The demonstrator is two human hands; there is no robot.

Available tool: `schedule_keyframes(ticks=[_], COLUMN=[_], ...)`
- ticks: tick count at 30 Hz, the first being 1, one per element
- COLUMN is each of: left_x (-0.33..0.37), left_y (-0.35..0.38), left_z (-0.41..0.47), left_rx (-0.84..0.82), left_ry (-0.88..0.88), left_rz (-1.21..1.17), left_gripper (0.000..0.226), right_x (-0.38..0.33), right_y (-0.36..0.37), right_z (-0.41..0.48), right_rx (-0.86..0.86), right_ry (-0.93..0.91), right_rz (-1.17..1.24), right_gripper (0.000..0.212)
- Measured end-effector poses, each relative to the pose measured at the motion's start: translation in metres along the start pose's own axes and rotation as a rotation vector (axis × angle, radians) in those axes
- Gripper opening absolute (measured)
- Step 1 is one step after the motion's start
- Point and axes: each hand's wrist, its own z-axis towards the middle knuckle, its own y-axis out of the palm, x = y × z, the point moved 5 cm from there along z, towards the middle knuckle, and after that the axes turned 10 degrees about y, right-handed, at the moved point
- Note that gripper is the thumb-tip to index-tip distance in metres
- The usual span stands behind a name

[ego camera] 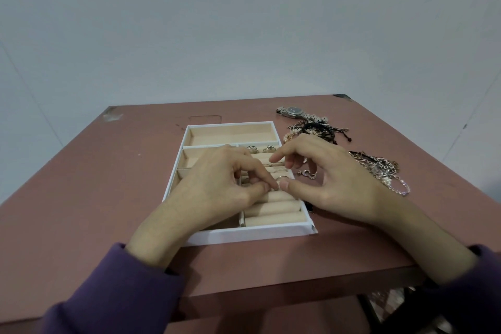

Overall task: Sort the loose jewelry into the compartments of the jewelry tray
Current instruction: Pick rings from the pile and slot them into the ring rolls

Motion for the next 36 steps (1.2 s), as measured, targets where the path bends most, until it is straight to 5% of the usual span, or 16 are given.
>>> schedule_keyframes(ticks=[15,22,30,36], left_x=[0.001,0.010,0.034,0.043], left_y=[0.001,0.001,0.030,0.059], left_z=[0.000,0.006,0.037,0.062], left_rx=[0.001,0.063,0.022,-0.073], left_ry=[0.063,0.075,0.146,0.184], left_rz=[0.046,-0.003,0.061,0.098], left_gripper=[0.009,0.021,0.028,0.032], right_x=[0.004,0.016,0.089,0.093], right_y=[0.003,-0.032,-0.080,-0.077], right_z=[0.000,-0.005,-0.018,-0.019], right_rx=[-0.064,0.122,0.263,0.240], right_ry=[0.037,0.135,0.302,0.301], right_rz=[0.063,0.226,0.041,-0.108], right_gripper=[0.030,0.021,0.053,0.036])
